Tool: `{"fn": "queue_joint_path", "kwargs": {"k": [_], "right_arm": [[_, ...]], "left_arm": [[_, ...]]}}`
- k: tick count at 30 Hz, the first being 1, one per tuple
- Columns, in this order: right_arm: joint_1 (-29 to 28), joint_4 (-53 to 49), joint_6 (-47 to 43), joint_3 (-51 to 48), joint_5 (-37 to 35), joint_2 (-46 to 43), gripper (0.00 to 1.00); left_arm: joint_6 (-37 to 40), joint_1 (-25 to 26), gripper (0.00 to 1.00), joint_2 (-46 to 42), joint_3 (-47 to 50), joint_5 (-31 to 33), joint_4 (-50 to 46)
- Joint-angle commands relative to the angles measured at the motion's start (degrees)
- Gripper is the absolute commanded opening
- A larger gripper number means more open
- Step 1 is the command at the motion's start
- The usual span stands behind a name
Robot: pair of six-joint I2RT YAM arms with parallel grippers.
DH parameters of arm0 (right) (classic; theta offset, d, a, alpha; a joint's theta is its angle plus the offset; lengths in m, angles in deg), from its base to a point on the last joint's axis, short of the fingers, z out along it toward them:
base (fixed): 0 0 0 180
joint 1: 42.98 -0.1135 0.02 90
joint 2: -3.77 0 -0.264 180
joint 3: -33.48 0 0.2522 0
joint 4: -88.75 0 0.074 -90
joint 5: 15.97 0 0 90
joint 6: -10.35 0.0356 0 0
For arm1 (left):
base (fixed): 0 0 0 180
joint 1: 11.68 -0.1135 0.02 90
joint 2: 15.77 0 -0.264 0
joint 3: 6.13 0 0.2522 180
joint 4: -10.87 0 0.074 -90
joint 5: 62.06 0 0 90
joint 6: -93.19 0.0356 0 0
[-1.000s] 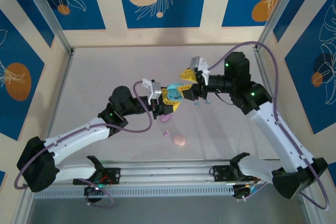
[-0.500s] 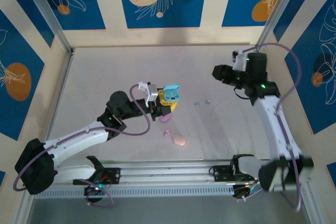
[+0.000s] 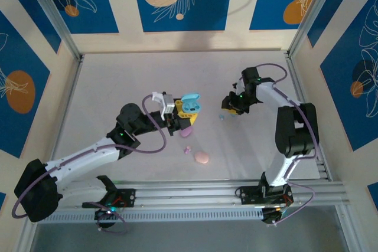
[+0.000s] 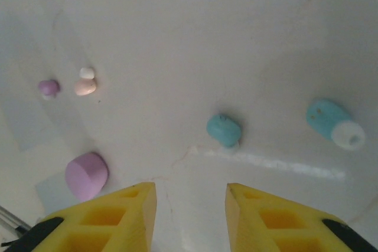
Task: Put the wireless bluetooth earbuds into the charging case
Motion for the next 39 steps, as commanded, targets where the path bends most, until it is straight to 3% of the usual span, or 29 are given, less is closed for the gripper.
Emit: {"fn": "queue_joint_path", "kwargs": {"k": [1, 15, 39], "right_arm": [[-0.09, -1.92, -1.99, 3.21, -1.56, 2.43, 0.38], [-0.95, -3.80, -5.23, 8.49, 2.28, 11.41, 0.37], [-3.26, -5.99, -8.05, 8.78, 0.71, 13.72, 0.37]], "left_arm": [[-0.11, 0.63, 0.27, -1.24, -0.04, 0.41, 0.81], [0.06, 0.61, 0.27, 0.26, -0.86, 0.10, 0.62], [-0.38, 0.61, 0.28, 0.09, -0.86, 0.35, 0.28]]}}
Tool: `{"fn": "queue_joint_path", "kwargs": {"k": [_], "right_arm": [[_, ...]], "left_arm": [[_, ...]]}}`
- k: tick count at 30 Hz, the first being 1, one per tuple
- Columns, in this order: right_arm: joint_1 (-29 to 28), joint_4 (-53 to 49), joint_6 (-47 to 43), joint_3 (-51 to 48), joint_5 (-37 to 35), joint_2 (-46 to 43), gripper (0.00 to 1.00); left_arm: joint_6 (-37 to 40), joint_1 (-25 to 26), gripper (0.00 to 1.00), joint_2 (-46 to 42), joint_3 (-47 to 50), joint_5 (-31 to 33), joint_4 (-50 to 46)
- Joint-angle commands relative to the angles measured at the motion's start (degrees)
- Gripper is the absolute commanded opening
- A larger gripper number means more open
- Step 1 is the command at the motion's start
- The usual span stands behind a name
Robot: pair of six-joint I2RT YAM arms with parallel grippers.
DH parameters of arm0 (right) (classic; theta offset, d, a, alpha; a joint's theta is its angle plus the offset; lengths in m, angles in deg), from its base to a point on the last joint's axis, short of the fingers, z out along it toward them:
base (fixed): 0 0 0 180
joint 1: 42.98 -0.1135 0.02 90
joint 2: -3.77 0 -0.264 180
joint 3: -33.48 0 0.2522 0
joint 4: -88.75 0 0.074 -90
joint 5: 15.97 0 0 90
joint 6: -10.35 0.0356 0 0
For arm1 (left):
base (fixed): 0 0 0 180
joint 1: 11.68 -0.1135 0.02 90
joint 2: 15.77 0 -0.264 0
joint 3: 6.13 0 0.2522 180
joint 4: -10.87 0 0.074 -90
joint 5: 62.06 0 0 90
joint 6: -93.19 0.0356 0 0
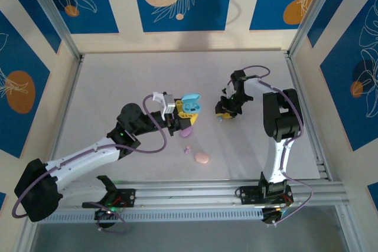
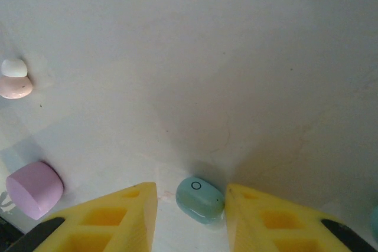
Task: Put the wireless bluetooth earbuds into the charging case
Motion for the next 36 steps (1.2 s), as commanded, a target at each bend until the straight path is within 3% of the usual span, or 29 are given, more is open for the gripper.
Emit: {"fn": "queue_joint_path", "kwargs": {"k": [1, 15, 28, 36], "right_arm": [[-0.29, -1.81, -1.34, 1.86, -0.29, 0.70, 0.37], [-1.16, -3.79, -4.12, 2.62, 0.95, 2.10, 0.35], [-3.99, -4.09, 3.16, -1.69, 6.31, -3.07, 0.35], [-6.19, -4.44, 3.21, -2.16, 1.82, -5.35, 0.35]], "left_arm": [[-0.28, 0.52, 0.28, -0.09, -0.94, 0.13, 0.82], [-0.84, 0.63, 0.28, 0.44, -1.06, -0.05, 1.18], [-0.62, 0.64, 0.28, -0.13, -1.02, 0.07, 0.77], [-0.87, 0.62, 0.28, -0.09, -1.12, 0.14, 0.73]]}}
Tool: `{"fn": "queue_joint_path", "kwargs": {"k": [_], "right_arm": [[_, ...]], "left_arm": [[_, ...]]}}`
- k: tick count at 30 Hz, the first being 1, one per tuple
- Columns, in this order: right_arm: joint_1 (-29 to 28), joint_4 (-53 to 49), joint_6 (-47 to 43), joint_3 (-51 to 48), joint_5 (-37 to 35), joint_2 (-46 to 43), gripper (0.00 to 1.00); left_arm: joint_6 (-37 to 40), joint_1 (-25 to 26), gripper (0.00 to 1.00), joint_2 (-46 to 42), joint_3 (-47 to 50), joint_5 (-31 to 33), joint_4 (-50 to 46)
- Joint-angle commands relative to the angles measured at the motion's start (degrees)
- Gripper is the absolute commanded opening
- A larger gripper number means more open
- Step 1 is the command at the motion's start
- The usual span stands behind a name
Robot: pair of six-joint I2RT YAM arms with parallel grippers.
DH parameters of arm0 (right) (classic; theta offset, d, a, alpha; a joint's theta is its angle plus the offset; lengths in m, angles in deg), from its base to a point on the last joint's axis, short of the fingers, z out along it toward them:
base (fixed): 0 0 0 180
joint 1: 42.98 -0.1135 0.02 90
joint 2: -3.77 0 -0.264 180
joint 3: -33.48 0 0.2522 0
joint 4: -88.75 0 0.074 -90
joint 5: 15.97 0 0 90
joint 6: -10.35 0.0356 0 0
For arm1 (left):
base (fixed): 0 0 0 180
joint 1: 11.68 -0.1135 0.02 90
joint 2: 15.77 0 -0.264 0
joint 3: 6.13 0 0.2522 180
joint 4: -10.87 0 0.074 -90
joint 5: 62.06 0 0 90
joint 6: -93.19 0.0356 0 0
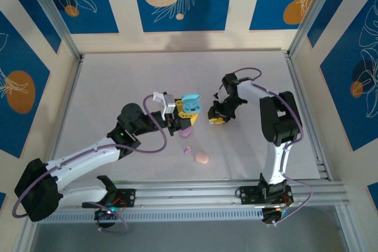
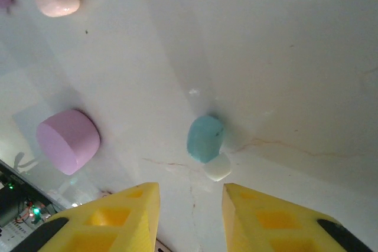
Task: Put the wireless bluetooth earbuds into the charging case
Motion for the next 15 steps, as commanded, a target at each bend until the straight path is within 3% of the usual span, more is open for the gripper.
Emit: {"fn": "queue_joint_path", "kwargs": {"k": [1, 7, 15], "right_arm": [[-0.51, -1.91, 0.82, 0.36, -2.96, -2.60, 0.35], [-2.29, -2.70, -1.97, 3.42, -11.41, -2.72, 0.35], [-4.08, -6.07, -4.43, 9.75, -13.63, 2.30, 0.34]], "left_arm": [[-0.89, 0.60, 0.28, -0.24, -1.26, 0.04, 0.73], [-0.48, 0.72, 0.28, -0.98, -1.13, 0.65, -0.05], [-0.10, 0.68, 0.28, -2.26, -0.93, 1.28, -0.97]]}}
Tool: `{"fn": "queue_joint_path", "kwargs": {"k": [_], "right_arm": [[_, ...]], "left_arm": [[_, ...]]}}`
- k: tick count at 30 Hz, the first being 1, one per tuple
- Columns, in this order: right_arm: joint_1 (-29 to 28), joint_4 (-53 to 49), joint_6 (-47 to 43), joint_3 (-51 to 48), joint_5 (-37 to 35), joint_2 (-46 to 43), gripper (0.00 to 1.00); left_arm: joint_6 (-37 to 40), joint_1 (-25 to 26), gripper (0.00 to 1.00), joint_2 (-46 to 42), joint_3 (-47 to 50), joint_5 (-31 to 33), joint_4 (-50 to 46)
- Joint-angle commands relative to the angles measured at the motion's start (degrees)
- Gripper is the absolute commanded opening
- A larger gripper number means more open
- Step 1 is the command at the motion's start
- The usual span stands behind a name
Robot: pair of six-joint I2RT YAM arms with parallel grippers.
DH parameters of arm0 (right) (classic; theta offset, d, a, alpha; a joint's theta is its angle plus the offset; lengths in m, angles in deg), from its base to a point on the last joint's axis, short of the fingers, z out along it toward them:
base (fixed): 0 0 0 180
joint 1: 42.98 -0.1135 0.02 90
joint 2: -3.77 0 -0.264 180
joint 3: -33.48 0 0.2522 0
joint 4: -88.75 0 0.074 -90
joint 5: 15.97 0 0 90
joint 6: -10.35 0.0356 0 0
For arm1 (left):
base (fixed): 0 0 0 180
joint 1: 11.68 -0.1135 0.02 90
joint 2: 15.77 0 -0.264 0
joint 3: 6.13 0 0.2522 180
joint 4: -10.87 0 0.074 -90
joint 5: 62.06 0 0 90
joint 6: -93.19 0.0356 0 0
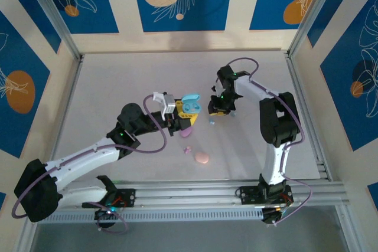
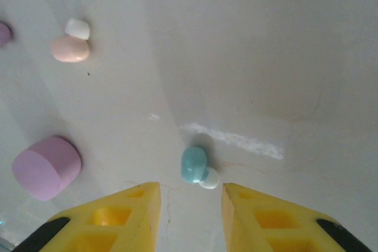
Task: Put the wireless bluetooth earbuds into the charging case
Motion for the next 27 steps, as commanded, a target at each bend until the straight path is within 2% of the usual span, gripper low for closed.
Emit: {"fn": "queue_joint_path", "kwargs": {"k": [1, 10, 27], "right_arm": [[-1.62, -3.17, -1.66, 2.63, -1.60, 2.76, 0.35], [-3.80, -4.62, -2.24, 5.29, -5.85, 6.10, 0.36], [-5.41, -7.39, -5.27, 7.34, -5.75, 9.87, 0.33]], "left_arm": [[0.13, 0.73, 0.28, -1.80, -0.86, 0.86, 0.31], [0.33, 0.66, 0.28, -2.16, -0.56, 0.89, 0.10], [0.28, 0.69, 0.28, -2.33, -0.17, 1.10, 0.35]]}}
